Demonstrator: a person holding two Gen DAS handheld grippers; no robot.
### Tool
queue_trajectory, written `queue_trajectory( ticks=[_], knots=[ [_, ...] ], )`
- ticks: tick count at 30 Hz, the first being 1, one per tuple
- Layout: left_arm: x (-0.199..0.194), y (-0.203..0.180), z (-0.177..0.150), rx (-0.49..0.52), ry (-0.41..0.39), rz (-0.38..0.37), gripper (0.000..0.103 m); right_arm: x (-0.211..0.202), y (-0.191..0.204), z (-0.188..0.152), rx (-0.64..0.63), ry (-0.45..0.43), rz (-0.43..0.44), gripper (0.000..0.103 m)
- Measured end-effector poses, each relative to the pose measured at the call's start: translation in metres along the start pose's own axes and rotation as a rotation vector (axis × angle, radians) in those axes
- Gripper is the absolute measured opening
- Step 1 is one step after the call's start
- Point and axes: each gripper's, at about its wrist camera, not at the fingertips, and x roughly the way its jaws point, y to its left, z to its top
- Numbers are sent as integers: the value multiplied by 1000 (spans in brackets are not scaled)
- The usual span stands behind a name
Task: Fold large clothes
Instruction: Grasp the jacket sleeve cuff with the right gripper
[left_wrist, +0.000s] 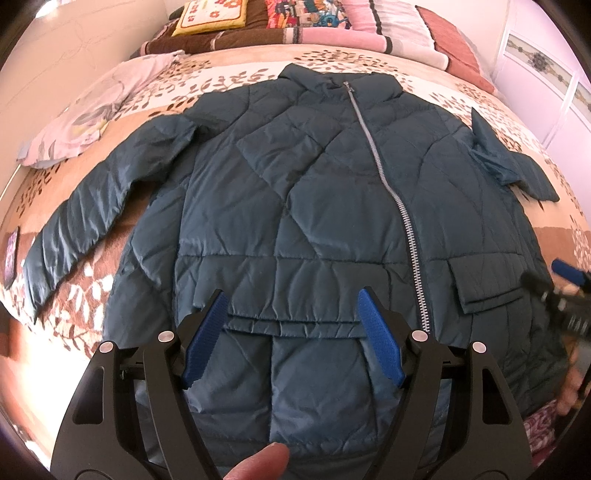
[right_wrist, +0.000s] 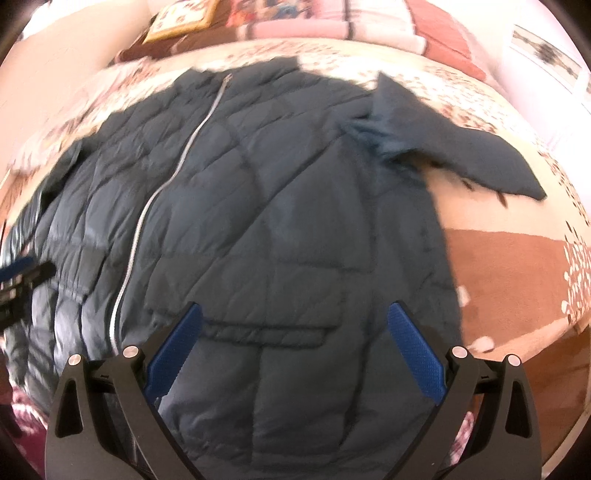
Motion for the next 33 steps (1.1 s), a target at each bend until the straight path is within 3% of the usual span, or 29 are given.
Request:
queue_trajectory(
  ticks=[12, 15, 19, 22, 28, 33],
  knots=[
    [-3, -21, 23, 69, 8, -12, 74, -11, -148, 34, 316, -109, -96, 91],
    [-1, -29, 27, 83, 14, -10, 74, -7, -192, 46, 411, -127, -66, 84],
    [3, -35, 28, 103, 26, -7, 74, 7, -250, 65, 556, -127, 7, 60],
    [5, -36, 29, 103, 33, 1, 74, 20, -287, 76, 662, -131, 33, 60],
    [7, -34, 29, 89, 40, 18, 74, 51, -349, 82, 927, -141, 200, 59],
    [11, -34, 29, 79, 55, 25, 74, 66, -372, 82, 1018, -137, 203, 57]
  ],
)
